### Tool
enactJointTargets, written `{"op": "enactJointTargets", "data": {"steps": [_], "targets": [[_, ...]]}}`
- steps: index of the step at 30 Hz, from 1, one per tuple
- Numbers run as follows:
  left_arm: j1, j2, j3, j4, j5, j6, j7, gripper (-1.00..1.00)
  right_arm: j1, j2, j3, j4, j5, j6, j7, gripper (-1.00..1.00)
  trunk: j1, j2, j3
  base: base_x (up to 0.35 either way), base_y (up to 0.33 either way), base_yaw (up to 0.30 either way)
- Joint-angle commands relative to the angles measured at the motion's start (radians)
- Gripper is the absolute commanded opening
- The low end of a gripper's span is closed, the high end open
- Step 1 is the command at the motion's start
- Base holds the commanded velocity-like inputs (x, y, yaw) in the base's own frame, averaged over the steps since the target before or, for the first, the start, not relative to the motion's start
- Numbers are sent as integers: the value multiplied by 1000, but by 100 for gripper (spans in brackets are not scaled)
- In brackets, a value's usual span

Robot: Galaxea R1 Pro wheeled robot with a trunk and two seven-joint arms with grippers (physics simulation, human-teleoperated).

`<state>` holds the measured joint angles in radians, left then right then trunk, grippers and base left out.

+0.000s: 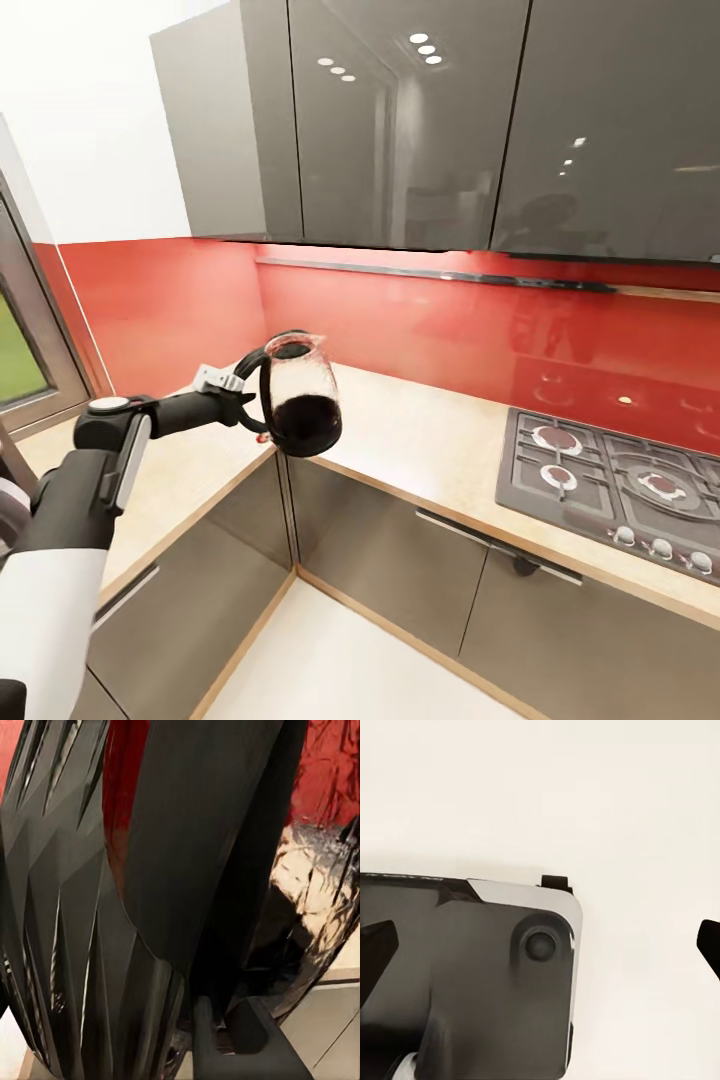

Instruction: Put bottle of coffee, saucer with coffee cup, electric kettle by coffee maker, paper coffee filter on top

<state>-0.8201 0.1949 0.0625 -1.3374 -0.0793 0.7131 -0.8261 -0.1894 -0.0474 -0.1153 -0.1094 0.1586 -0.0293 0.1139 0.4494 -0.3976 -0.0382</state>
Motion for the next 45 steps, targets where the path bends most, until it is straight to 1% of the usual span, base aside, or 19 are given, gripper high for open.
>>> {"op": "enactJointTargets", "data": {"steps": [1, 3, 6, 8, 17, 29, 38, 41, 45], "targets": [[-1, 4, 2, -2, -3, 5, -1, -100, -1, 0, -10, 0, 9, -2, 4, 100, 1, -2, -2, 0, 0, 0], [-1, 5, 2, -2, -3, 5, 18, -100, -1, 0, -10, 0, 9, -2, 4, 100, 1, -2, -2, 0, 0, 0], [-1, 5, -1, -2, -2, 5, 69, -100, -1, 0, -10, 0, 9, -1, 4, 100, 1, -2, -2, 0, 0, 0], [-1, 4, -2, -2, -2, 5, 90, -100, -1, 0, -10, 0, 9, -1, 4, 100, 1, -2, -2, 0, 0, 0], [-1, 2, -3, -2, -2, 5, 105, -100, -1, 0, -10, 0, 9, -1, 4, 100, 1, -2, -2, 168, -109, 36], [0, 1, -2, -2, -2, 4, 105, -100, -1, 0, -9, 1, 9, -1, 4, 100, 1, -2, -2, 230, -175, 261], [1, 0, -2, -1, -3, 3, 106, -100, -1, 0, -9, 1, 9, -1, 4, 100, 1, -2, -2, 33, -22, 278], [1, 0, -2, 0, -3, 3, 125, -100, -1, 0, -9, 1, 9, -1, 4, 100, 1, -2, -2, 1, -3, 278], [2, -2, -4, 0, -1, 4, 177, -100, -1, 0, -9, 1, 9, -1, 4, 100, 1, -2, -2, 0, -137, 278]]}}
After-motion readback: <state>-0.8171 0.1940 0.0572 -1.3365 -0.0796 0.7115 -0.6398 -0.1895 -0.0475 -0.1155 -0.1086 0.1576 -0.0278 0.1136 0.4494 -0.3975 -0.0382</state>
